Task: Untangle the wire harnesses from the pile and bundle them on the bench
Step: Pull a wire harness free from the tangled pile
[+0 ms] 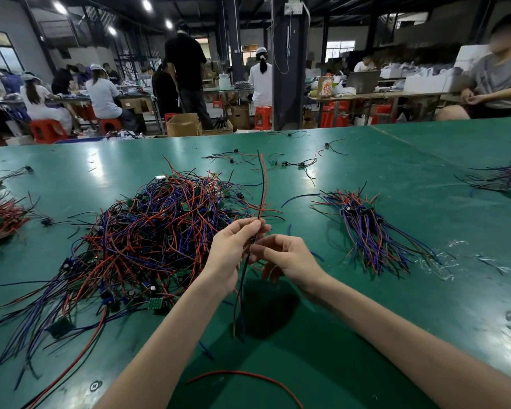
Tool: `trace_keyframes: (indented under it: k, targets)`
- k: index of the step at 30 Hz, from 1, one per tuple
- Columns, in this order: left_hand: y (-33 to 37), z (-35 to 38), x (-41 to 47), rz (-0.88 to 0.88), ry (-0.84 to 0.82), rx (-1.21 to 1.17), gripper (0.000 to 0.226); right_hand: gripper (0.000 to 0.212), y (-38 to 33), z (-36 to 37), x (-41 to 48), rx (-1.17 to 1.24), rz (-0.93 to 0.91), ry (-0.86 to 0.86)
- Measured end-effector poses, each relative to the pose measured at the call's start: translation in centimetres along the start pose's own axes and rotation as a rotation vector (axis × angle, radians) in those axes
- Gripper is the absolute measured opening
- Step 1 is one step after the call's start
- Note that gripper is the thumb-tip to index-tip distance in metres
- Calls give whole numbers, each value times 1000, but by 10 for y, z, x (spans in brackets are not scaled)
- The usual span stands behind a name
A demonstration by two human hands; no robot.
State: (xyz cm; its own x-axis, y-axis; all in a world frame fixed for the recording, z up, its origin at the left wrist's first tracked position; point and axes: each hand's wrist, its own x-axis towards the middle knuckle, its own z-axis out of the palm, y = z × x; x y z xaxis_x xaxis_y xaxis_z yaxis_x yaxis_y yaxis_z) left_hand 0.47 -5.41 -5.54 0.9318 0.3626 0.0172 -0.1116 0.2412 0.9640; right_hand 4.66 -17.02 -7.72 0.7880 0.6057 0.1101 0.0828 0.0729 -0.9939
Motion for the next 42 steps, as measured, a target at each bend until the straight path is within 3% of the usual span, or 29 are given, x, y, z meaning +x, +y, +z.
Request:
trace_keyframes:
  k: [6, 12, 22, 29, 34, 42]
  targets:
    - [-3, 0, 0, -21, 7, -22, 8, 13, -3, 2, -1, 22, -37, 21]
    - [-3, 1, -1, -47, -80, -12, 24, 21, -8, -4, -1, 34, -13, 80]
    - [-11, 0, 0, 82, -62, 36, 18, 24, -6, -10, 1, -48, 42, 84]
    - [-13, -1, 2, 72, -48, 14, 21, 13, -3, -11, 2, 33, 78, 43]
    - [-14, -3, 4, 18, -96, 65, 25, 18, -2, -13, 1, 6, 53, 77]
    - [-15, -6, 5, 91, 2, 119, 31, 11, -6, -16, 0, 22, 66, -4]
